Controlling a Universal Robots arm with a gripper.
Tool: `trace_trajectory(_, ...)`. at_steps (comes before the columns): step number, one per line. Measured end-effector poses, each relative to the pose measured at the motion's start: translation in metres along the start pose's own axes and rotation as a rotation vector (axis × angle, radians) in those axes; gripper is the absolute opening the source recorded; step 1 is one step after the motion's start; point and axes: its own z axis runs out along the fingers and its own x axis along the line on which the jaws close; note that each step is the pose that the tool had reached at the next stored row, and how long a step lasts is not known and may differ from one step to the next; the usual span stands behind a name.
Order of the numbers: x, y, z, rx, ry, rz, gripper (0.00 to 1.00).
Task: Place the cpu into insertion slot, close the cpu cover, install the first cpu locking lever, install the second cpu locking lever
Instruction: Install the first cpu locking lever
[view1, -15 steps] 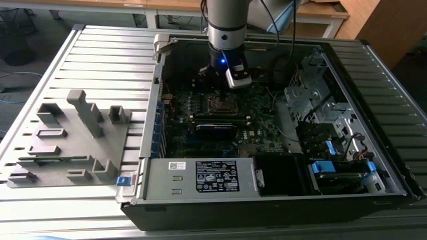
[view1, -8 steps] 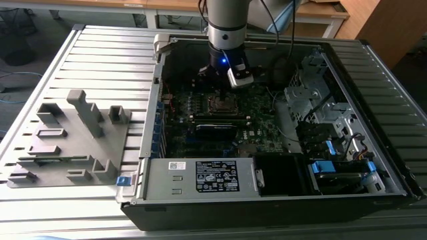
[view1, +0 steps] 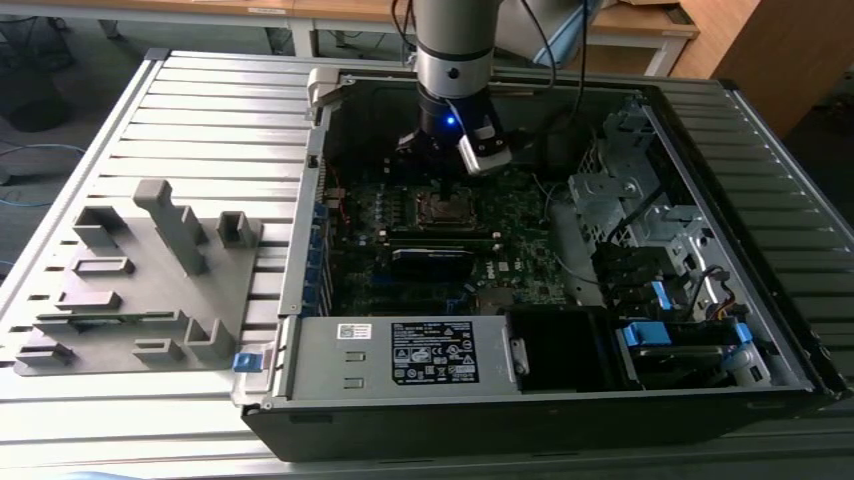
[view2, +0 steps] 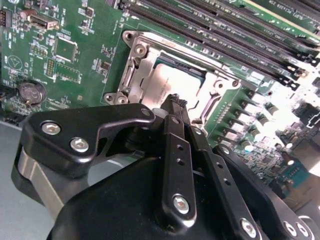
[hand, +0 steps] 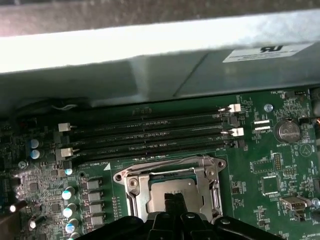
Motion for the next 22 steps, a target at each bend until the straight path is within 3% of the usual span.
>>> trace_trajectory(7,-0.0005,0.0001,-0.0034,-0.0006,0.0006,-0.01,0.11)
trace_trajectory(14,-0.002,0.0008,-0.0239,-0.0006,0.0007,-0.01,0.11)
trace_trajectory(22,-0.003,0.0009,-0.0242,-0.0006,0.0008,-0.01,0.11)
